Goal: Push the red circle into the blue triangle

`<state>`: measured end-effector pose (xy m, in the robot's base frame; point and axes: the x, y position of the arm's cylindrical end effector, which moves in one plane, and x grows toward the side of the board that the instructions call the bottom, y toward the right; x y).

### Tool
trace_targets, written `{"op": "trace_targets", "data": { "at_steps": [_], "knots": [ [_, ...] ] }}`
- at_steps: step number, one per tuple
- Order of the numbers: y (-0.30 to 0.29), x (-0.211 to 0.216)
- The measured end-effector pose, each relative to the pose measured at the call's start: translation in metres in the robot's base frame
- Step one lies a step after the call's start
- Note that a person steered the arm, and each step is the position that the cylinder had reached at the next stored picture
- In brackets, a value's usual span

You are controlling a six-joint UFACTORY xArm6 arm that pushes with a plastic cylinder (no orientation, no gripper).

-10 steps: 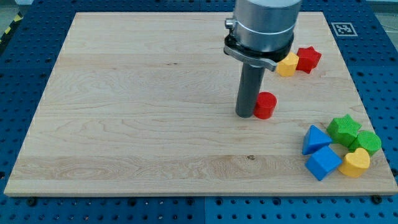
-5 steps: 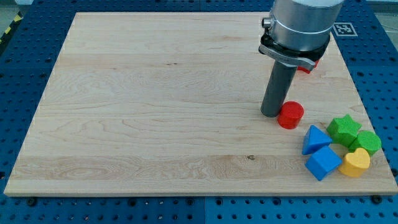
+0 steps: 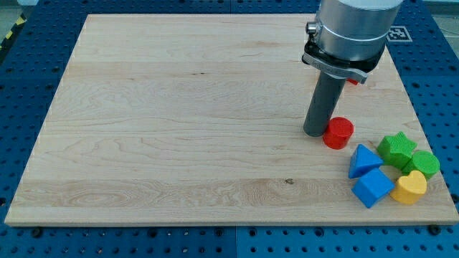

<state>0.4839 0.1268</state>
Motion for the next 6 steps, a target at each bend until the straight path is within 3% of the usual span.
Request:
{"op": "trace_targets", "data": {
  "at_steps": [1,2,4,5,6],
  "knots": [
    [-0.004,-0.028],
    [0.017,-0.030],
    [0.044,0.013],
    [0.044,0.004],
    [-0.001,-0.004]
  ]
}}
